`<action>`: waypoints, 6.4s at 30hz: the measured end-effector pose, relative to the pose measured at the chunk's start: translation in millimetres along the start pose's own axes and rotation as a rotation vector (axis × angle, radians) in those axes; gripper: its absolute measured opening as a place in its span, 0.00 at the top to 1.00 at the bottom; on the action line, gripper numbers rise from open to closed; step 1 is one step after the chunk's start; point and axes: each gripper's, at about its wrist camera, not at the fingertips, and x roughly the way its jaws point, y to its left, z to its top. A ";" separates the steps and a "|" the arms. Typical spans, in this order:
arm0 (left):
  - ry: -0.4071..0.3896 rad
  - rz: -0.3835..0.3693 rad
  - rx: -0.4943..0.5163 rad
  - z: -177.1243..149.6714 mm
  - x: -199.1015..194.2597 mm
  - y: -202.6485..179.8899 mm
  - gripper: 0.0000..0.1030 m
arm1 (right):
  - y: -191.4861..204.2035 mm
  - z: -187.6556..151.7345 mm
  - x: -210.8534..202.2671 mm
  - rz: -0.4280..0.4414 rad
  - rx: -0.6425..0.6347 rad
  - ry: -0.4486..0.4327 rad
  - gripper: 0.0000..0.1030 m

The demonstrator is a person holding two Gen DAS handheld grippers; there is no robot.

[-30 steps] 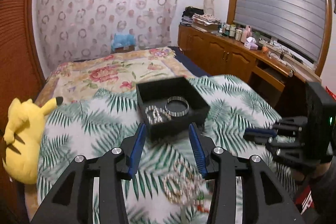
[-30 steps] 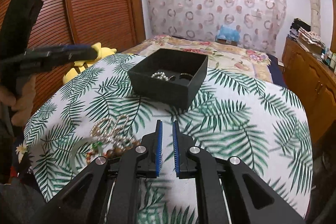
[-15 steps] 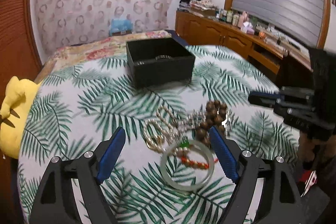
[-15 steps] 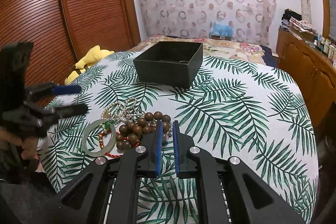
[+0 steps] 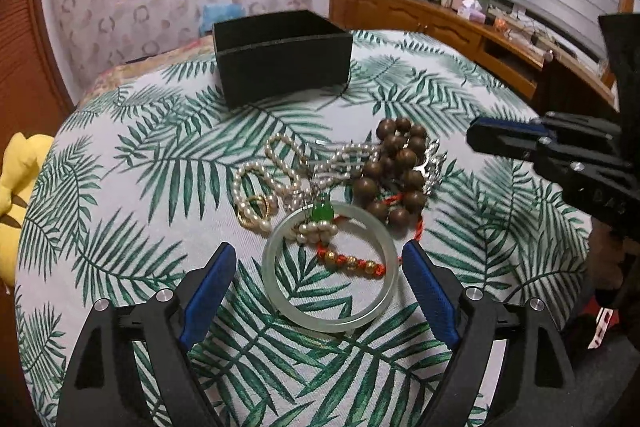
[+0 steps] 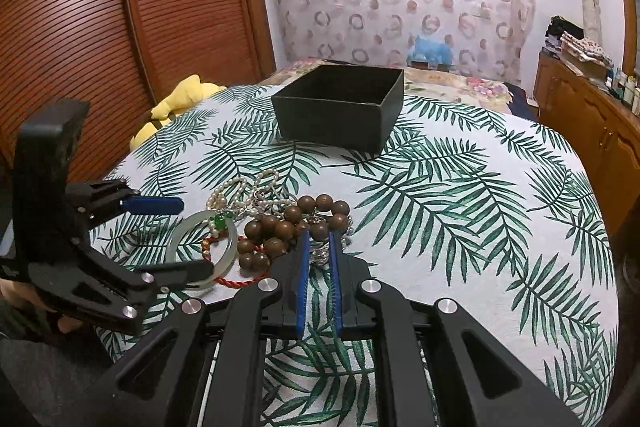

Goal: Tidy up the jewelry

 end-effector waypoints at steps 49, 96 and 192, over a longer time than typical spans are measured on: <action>-0.216 0.035 -0.051 3.7 -64.5 22.2 0.33 | 22.7 30.2 60.8 0.034 -0.065 0.155 0.65; -0.246 0.069 -0.006 84.1 -37.8 47.4 0.33 | -15.0 190.4 26.7 -0.049 -0.154 -0.096 0.86; 0.005 -0.023 -0.050 39.6 26.7 55.8 0.83 | -0.1 8.1 32.2 -0.012 -0.105 0.100 0.28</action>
